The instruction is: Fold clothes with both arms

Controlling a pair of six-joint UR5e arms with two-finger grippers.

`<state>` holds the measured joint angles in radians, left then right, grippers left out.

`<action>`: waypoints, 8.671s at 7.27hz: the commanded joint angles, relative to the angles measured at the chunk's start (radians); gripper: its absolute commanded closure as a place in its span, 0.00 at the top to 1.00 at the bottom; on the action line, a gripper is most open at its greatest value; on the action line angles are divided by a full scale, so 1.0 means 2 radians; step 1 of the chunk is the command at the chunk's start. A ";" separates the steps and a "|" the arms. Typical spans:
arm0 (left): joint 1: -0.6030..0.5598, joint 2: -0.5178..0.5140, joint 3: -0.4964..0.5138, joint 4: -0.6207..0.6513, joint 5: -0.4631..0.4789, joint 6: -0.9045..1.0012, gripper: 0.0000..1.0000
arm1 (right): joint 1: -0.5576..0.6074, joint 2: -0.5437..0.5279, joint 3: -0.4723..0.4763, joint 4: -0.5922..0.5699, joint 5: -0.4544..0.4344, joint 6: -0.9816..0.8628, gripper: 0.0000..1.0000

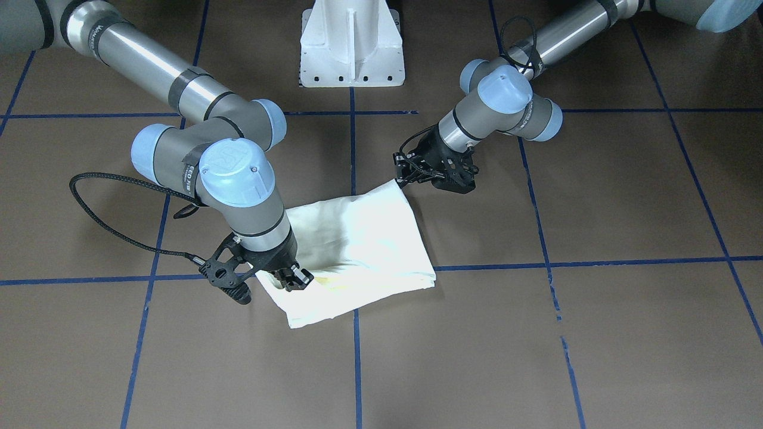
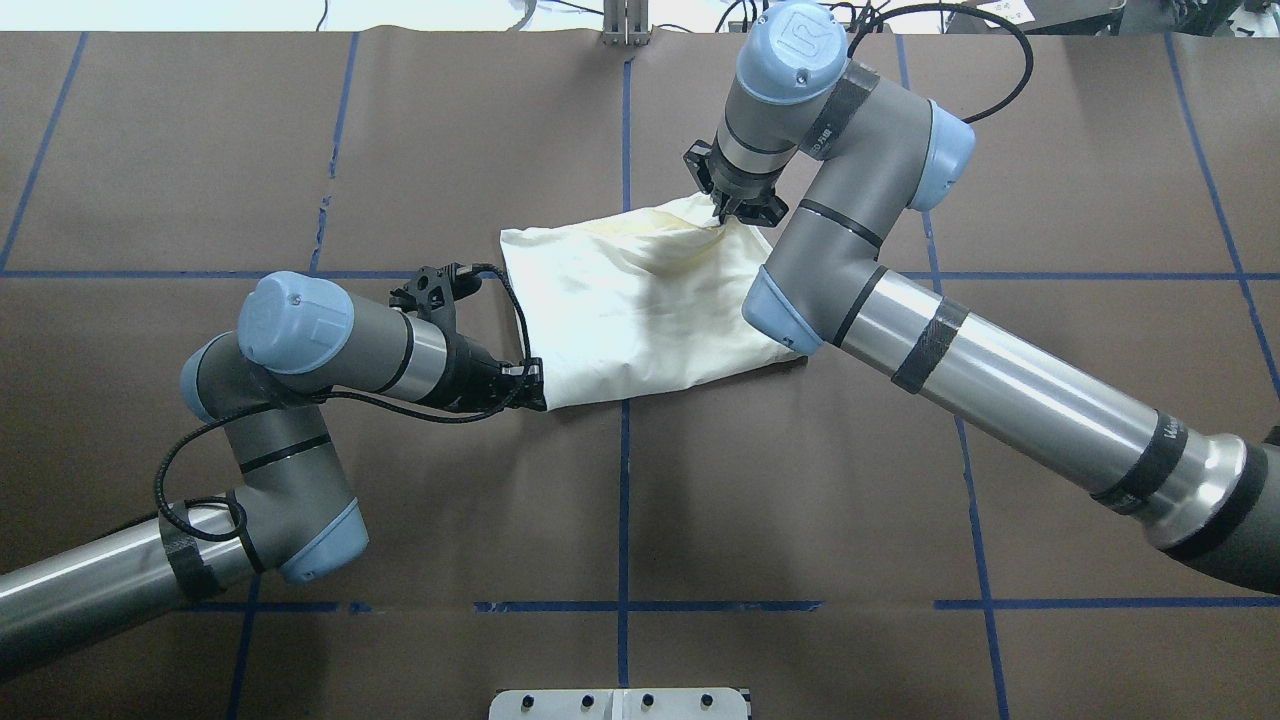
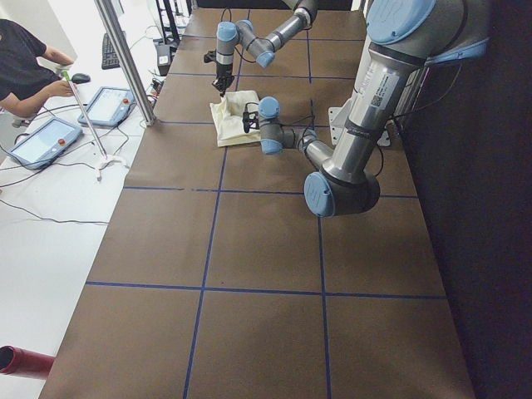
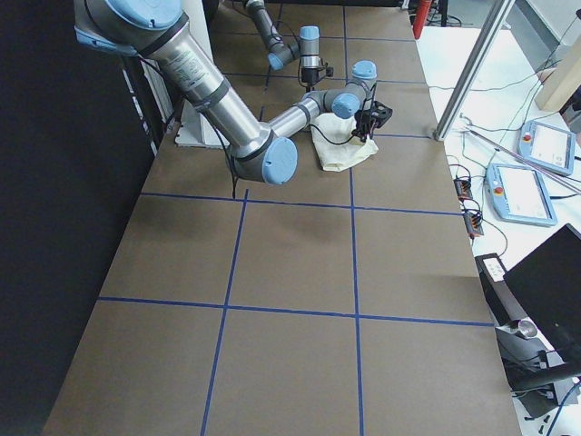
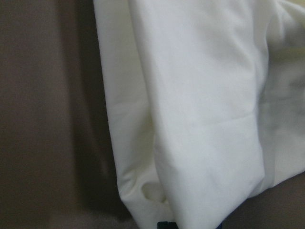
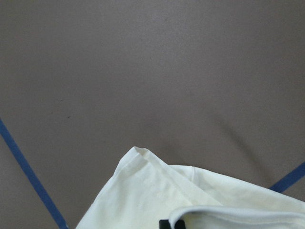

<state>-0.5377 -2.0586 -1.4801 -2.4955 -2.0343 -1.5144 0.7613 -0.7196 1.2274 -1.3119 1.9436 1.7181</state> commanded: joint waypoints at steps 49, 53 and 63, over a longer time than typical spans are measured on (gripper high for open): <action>-0.520 0.262 -0.137 0.488 -0.179 0.794 1.00 | 0.362 -0.439 0.248 -0.181 0.188 -0.774 1.00; -0.523 0.262 -0.131 0.547 -0.137 0.792 1.00 | 0.362 -0.439 0.248 -0.180 0.187 -0.774 1.00; -0.523 0.261 -0.130 0.544 -0.137 0.789 1.00 | 0.362 -0.440 0.248 -0.180 0.185 -0.773 1.00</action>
<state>-1.5831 -1.5357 -1.7382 -1.4082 -2.3087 0.0633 1.4849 -1.5993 1.7246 -1.6708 2.3132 0.1718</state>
